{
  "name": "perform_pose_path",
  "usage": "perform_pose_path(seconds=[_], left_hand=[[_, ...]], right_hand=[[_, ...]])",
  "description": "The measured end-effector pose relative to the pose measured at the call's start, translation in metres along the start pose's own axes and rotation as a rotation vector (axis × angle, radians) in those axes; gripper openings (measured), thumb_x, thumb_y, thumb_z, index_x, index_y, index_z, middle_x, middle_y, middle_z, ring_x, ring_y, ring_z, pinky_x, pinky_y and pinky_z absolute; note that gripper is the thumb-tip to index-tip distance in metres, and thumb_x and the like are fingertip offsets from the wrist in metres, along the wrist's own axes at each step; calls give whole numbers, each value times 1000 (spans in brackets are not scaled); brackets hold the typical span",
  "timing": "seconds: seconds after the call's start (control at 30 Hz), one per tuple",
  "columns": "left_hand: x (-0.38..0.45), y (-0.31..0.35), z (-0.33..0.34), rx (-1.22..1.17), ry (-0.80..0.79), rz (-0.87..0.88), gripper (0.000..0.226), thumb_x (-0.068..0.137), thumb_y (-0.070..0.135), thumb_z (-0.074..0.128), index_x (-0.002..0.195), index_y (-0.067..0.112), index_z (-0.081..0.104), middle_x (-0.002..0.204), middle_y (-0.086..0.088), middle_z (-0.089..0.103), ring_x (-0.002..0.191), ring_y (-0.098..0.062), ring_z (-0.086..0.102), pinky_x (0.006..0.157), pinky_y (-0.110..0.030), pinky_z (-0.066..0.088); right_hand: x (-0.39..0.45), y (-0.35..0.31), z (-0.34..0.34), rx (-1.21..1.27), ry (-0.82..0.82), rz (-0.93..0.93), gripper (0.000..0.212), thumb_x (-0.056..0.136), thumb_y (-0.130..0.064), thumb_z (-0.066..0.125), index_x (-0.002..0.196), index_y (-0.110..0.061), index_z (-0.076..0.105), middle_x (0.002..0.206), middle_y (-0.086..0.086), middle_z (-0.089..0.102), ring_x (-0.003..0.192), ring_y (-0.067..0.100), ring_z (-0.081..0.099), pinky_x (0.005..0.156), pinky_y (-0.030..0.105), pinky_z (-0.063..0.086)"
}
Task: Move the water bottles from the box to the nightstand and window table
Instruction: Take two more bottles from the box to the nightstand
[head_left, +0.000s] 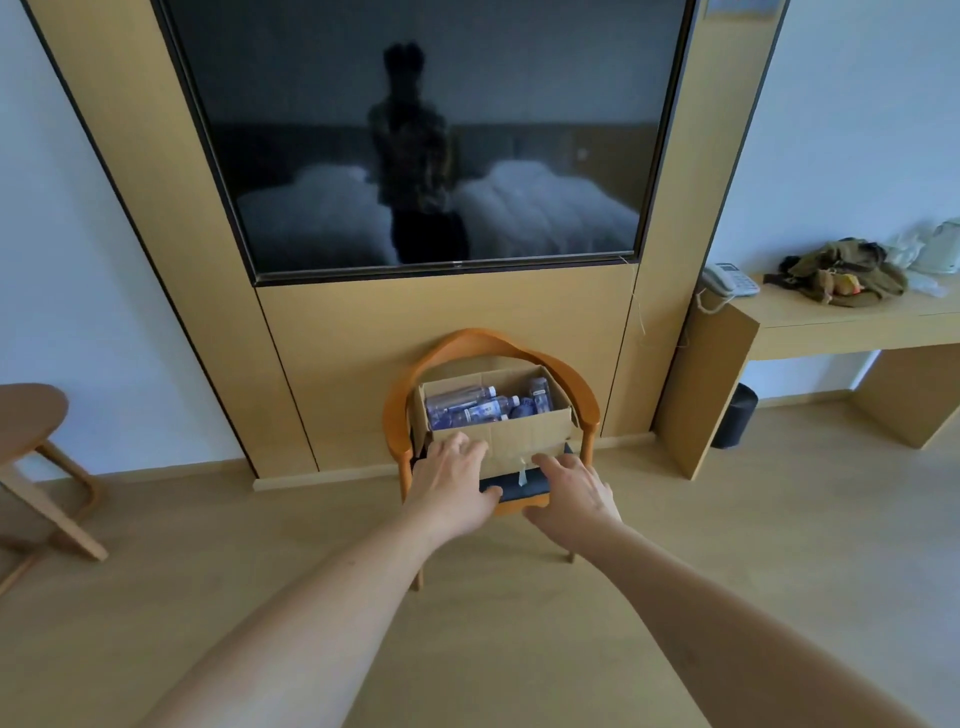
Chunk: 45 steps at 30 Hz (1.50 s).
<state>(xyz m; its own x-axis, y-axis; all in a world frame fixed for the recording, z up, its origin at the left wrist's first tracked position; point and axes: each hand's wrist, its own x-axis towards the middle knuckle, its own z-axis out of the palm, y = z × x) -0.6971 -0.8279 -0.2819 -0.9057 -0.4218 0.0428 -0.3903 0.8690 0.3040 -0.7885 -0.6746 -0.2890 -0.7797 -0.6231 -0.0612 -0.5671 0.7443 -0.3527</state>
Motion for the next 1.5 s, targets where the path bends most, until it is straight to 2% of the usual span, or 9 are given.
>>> perform_pose_path(seconds=[0.23, 0.43, 0.6, 0.77, 0.9, 1.07, 1.23, 1.4, 1.5], left_hand=[[117, -39, 30, -7, -26, -47, 60, 89, 49, 61, 143, 26, 46, 141, 0, 45, 134, -26, 40, 105, -46, 47], [237, -62, 44, 40, -86, -126, 56, 85, 48, 56, 136, 26, 49, 142, -1, 42, 135, -27, 37, 102, -42, 45], [326, -73, 52, -22, -24, -188, 52, 91, 47, 63, 137, 25, 51, 140, 0, 48, 133, -23, 42, 107, -41, 43], [381, -92, 83, -28, -124, -212, 53, 92, 45, 64, 140, 26, 50, 144, -2, 47, 134, -24, 43, 108, -42, 44], [430, -109, 112, -11, -201, -192, 56, 93, 44, 64, 143, 24, 48, 144, -2, 48, 133, -24, 44, 105, -41, 45], [493, -132, 148, -51, -278, -156, 57, 94, 40, 65, 145, 22, 47, 147, -4, 45, 136, -26, 42, 110, -43, 41], [546, -157, 176, -71, -386, -144, 58, 93, 43, 65, 144, 20, 48, 147, -4, 43, 138, -26, 38, 110, -42, 40], [577, -175, 204, -81, -464, -152, 62, 92, 44, 67, 146, 21, 46, 148, -3, 44, 138, -26, 40, 109, -43, 42], [581, -180, 223, -82, -510, -137, 60, 92, 43, 67, 144, 20, 48, 141, -3, 49, 133, -27, 45, 105, -41, 44]], right_hand=[[134, 12, 23, 21, -44, -1, 66, 89, -39, 72, 147, -31, 41, 138, 4, 53, 128, 28, 50, 104, 47, 47], [266, 29, 36, 50, -125, -20, 65, 88, -42, 71, 146, -32, 41, 137, 3, 53, 124, 27, 52, 102, 44, 48], [352, 48, 42, 70, -204, -36, 67, 89, -41, 70, 148, -35, 39, 143, 2, 50, 126, 25, 50, 99, 40, 50], [409, 69, 61, 87, -290, 14, 70, 89, -42, 70, 149, -38, 36, 142, 0, 49, 127, 24, 49, 96, 38, 49], [456, 81, 81, 89, -351, 66, 63, 87, -44, 66, 144, -35, 41, 134, 1, 53, 121, 25, 53, 97, 40, 50], [511, 85, 110, 117, -411, 170, 63, 87, -45, 69, 144, -33, 44, 134, 2, 54, 120, 26, 54, 99, 42, 50], [564, 90, 129, 101, -445, 261, 62, 88, -44, 71, 143, -36, 44, 135, 1, 53, 119, 23, 56, 92, 37, 53], [598, 106, 144, 1, -519, 241, 61, 90, -45, 68, 144, -36, 41, 137, 3, 51, 123, 26, 53, 100, 42, 47], [609, 115, 155, -139, -579, 167, 56, 90, -44, 65, 141, -30, 47, 136, 4, 52, 129, 29, 50, 106, 44, 41]])
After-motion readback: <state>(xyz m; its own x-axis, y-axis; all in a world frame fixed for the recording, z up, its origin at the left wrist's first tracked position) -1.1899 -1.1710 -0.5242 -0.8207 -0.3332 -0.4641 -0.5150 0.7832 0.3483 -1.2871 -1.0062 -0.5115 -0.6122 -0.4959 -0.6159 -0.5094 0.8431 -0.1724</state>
